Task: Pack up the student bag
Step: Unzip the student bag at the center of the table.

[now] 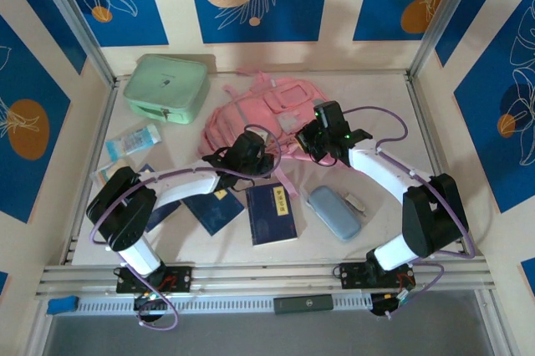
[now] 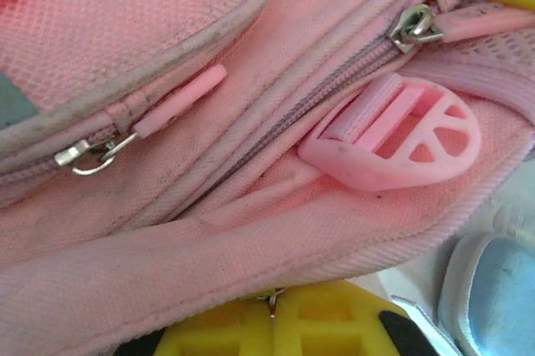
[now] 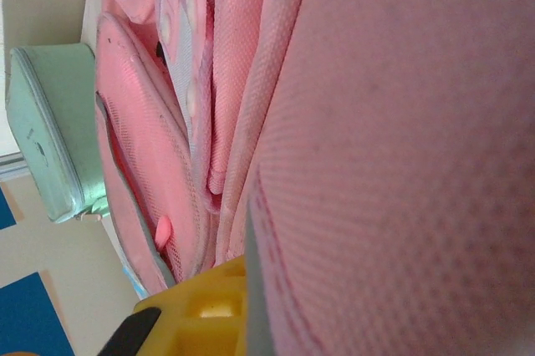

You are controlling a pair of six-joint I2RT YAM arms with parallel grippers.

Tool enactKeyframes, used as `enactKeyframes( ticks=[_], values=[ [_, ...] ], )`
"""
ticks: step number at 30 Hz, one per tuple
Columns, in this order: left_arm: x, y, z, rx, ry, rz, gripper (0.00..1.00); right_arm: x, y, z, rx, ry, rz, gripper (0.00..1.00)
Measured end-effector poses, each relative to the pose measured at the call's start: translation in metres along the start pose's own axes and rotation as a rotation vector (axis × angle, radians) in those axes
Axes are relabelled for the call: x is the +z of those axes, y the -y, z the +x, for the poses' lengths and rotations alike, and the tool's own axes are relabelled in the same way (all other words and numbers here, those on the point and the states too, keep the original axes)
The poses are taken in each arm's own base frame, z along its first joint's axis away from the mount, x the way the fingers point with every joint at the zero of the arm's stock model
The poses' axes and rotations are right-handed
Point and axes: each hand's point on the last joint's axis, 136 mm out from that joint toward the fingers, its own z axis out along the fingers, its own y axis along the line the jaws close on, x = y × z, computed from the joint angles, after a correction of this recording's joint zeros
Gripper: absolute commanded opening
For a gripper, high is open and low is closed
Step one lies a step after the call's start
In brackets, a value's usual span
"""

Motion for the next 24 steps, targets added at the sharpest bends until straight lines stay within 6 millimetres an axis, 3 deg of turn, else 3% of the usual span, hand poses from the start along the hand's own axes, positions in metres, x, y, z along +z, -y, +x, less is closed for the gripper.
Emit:
enactKeyframes(
  ticks=[5,10,14,18,20,24],
  values=[
    [-0.007,0.0,-0.004,0.016,0.01,-0.006,0.0,-0.001,-0.001,-0.005,0.004,-0.01,-0.012,0.0],
    [-0.037,-0.006,-0.01,0.024,0.032,0.004,0.0,-0.007,-0.002,-0.017,0.01,-0.066,-0.039,0.0],
    [-0.058,-0.027,-0.006,0.019,0.02,-0.003,0.0,-0.009,-0.009,-0.033,0.003,-0.124,-0.069,0.0],
    [-0.06,-0.043,0.004,0.016,-0.043,-0.003,0.0,0.002,-0.015,-0.055,-0.012,-0.166,-0.071,0.04],
    [-0.059,-0.04,0.007,0.021,-0.065,0.021,0.0,0.009,-0.016,-0.061,-0.022,-0.188,-0.066,0.13],
    [-0.053,-0.036,0.011,0.012,-0.103,0.043,0.0,0.012,-0.013,-0.066,-0.046,-0.201,-0.059,0.48]
  ],
)
